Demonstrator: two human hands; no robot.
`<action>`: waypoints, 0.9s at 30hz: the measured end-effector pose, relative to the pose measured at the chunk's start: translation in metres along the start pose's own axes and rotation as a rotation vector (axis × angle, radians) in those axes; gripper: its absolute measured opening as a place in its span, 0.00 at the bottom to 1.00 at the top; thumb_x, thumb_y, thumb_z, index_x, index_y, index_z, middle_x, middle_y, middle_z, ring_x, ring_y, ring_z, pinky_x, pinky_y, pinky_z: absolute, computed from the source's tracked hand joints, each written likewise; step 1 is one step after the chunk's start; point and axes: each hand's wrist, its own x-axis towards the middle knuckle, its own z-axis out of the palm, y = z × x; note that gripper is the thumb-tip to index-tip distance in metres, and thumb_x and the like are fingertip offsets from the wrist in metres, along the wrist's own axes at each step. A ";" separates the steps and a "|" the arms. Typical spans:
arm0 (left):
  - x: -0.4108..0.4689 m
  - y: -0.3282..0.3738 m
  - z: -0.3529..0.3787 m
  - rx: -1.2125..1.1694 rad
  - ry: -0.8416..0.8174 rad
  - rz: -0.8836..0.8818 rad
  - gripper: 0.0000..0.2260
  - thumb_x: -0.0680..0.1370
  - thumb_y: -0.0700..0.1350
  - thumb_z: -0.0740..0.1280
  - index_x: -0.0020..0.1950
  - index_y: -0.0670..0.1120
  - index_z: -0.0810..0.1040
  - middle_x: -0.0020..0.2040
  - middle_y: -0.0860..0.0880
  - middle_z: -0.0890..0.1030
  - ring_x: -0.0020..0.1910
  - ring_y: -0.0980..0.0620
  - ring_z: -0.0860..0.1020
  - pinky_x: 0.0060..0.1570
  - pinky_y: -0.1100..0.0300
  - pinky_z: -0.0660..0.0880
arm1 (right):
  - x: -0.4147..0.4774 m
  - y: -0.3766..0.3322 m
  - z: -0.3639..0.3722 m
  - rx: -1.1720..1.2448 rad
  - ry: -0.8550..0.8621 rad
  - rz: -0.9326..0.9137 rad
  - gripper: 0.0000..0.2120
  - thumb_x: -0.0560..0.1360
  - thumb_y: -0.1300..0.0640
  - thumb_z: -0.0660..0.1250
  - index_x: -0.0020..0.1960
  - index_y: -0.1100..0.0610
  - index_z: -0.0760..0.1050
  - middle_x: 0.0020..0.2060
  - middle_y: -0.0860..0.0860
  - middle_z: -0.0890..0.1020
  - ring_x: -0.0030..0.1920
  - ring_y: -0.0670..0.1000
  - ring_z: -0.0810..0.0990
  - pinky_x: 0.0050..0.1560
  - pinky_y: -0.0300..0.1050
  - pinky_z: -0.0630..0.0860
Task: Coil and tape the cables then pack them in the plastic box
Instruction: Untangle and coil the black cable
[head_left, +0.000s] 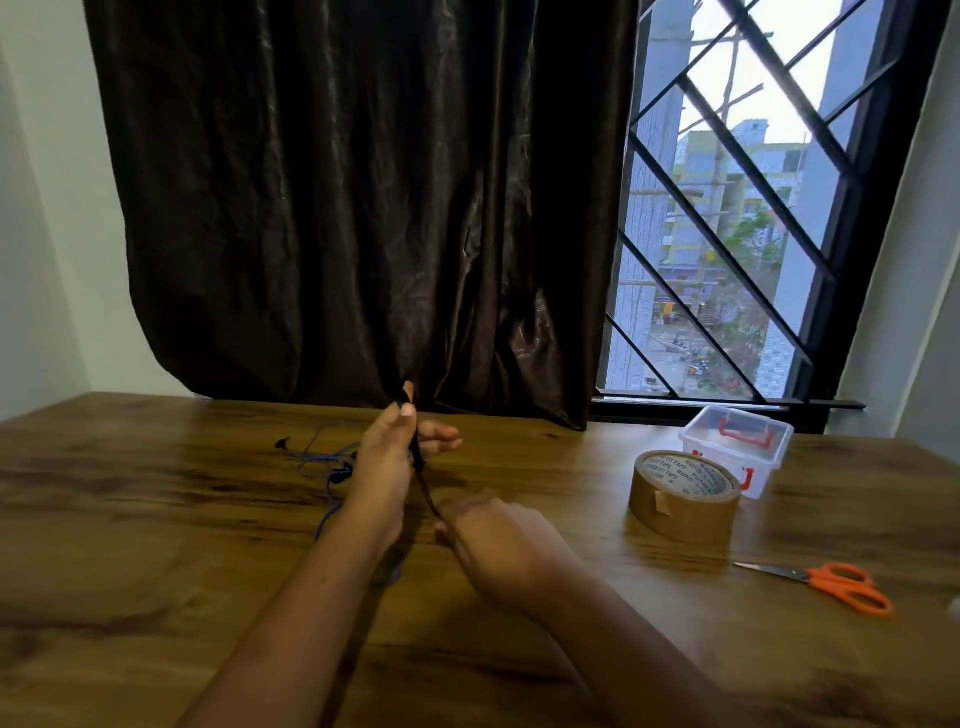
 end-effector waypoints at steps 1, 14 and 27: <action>0.000 -0.001 0.001 0.099 -0.010 0.008 0.10 0.83 0.44 0.52 0.61 0.53 0.68 0.33 0.49 0.83 0.33 0.56 0.82 0.42 0.65 0.77 | -0.001 -0.001 -0.003 0.013 0.039 -0.015 0.09 0.81 0.54 0.55 0.56 0.53 0.71 0.46 0.52 0.80 0.43 0.52 0.79 0.40 0.46 0.72; -0.018 -0.013 0.010 0.272 -0.463 -0.363 0.14 0.83 0.42 0.50 0.52 0.37 0.74 0.19 0.50 0.65 0.16 0.55 0.61 0.37 0.55 0.73 | -0.013 0.027 -0.036 -0.055 0.485 -0.007 0.08 0.77 0.55 0.59 0.51 0.49 0.76 0.45 0.44 0.79 0.49 0.48 0.75 0.53 0.47 0.66; -0.018 0.004 0.006 -0.071 -0.655 -0.569 0.11 0.76 0.46 0.58 0.36 0.44 0.72 0.20 0.53 0.62 0.16 0.57 0.60 0.36 0.58 0.77 | -0.008 0.039 -0.024 0.321 0.542 0.124 0.17 0.74 0.68 0.62 0.40 0.45 0.71 0.38 0.45 0.77 0.45 0.47 0.75 0.47 0.45 0.71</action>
